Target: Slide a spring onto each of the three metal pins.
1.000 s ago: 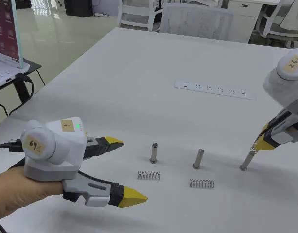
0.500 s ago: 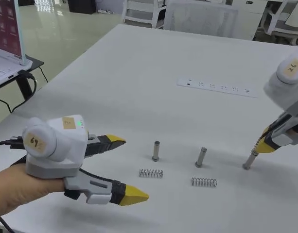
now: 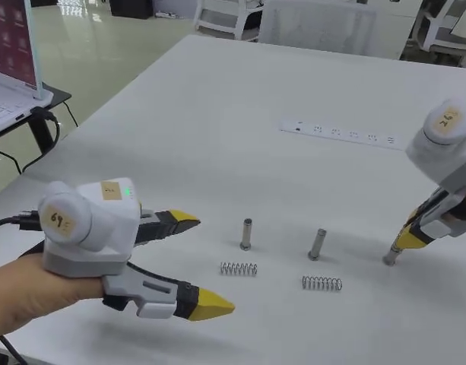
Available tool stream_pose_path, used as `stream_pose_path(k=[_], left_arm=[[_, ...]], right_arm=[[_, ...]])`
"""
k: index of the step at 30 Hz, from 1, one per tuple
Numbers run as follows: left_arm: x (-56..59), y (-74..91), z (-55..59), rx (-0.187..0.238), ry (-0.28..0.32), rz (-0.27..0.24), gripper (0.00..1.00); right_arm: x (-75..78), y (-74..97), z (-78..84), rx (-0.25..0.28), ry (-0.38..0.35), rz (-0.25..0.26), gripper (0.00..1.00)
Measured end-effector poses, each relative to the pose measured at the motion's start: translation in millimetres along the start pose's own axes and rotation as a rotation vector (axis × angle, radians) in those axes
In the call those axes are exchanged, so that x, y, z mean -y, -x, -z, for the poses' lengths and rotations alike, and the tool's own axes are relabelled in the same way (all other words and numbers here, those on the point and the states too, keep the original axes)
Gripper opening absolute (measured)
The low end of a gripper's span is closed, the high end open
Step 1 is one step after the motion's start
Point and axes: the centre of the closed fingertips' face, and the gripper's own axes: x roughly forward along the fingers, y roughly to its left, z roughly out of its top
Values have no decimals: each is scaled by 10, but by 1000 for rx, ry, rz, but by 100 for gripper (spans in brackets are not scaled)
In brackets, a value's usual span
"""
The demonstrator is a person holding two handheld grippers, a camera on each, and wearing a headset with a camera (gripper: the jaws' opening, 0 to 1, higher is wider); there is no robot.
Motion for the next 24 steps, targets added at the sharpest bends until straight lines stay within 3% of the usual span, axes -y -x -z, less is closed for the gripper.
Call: stream_pose_path(k=[24], left_arm=[[13, -8, 12, -7, -1, 9, 76]], right_arm=[[-145, -159, 140, -37, -6, -28, 9]])
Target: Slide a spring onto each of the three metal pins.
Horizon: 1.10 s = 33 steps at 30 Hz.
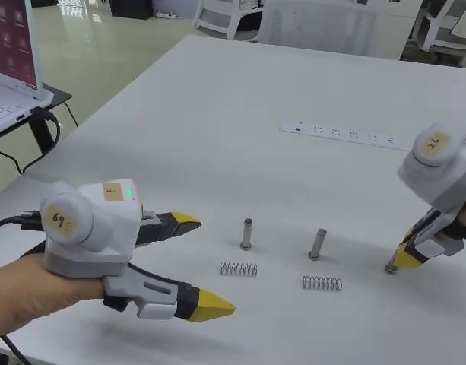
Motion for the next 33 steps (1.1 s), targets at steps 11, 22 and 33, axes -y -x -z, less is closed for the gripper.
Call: stream_pose_path(k=[11, 22, 33], left_arm=[[14, -7, 4, -4, -1, 7, 75], [25, -13, 7, -8, -2, 9, 74], [26, -10, 4, -7, -4, 8, 74]], right_arm=[[-21, -41, 16, -3, 13, -4, 10], [-43, -51, 19, 11, 23, -3, 20], [-41, 22, -40, 38, 38, 12, 23]])
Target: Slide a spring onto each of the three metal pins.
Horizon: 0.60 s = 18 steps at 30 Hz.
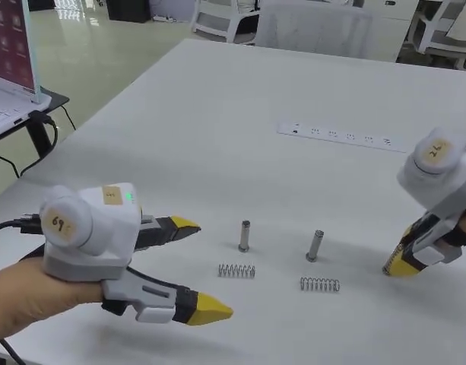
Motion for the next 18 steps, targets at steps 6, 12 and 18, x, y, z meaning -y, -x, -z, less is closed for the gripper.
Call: stream_pose_path(k=[6, 12, 18], left_arm=[[6, 0, -2, 0, -2, 2, 74], [14, -2, -9, 1, -3, 5, 74], [19, -1, -17, 3, -4, 6, 74]], right_arm=[[-26, 61, -92, 22, 32, 9, 24], [-80, 127, -203, 41, 73, 13, 25], [-190, 156, -352, 69, 112, 3, 24]])
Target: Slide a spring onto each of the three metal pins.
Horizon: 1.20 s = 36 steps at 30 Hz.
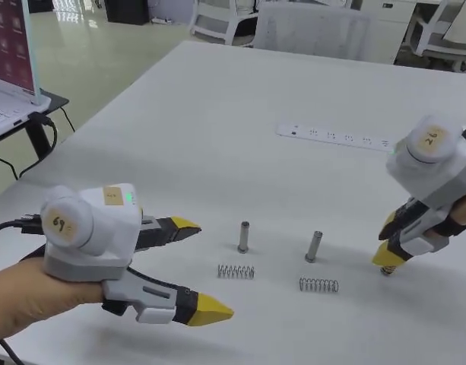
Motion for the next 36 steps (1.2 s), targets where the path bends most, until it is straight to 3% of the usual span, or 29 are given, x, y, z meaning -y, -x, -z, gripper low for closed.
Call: stream_pose_path(k=[18, 30, 36], left_arm=[[17, -2, -15, 1, -10, 5, 74], [17, 7, -22, 5, -7, 4, 74], [19, 3, -16, 3, -6, 6, 74]], right_arm=[[-369, -115, -245, -4, 119, -60, 21], [-461, -297, -289, -27, 175, -93, 19], [-482, -398, -236, -47, 192, -97, 18]])
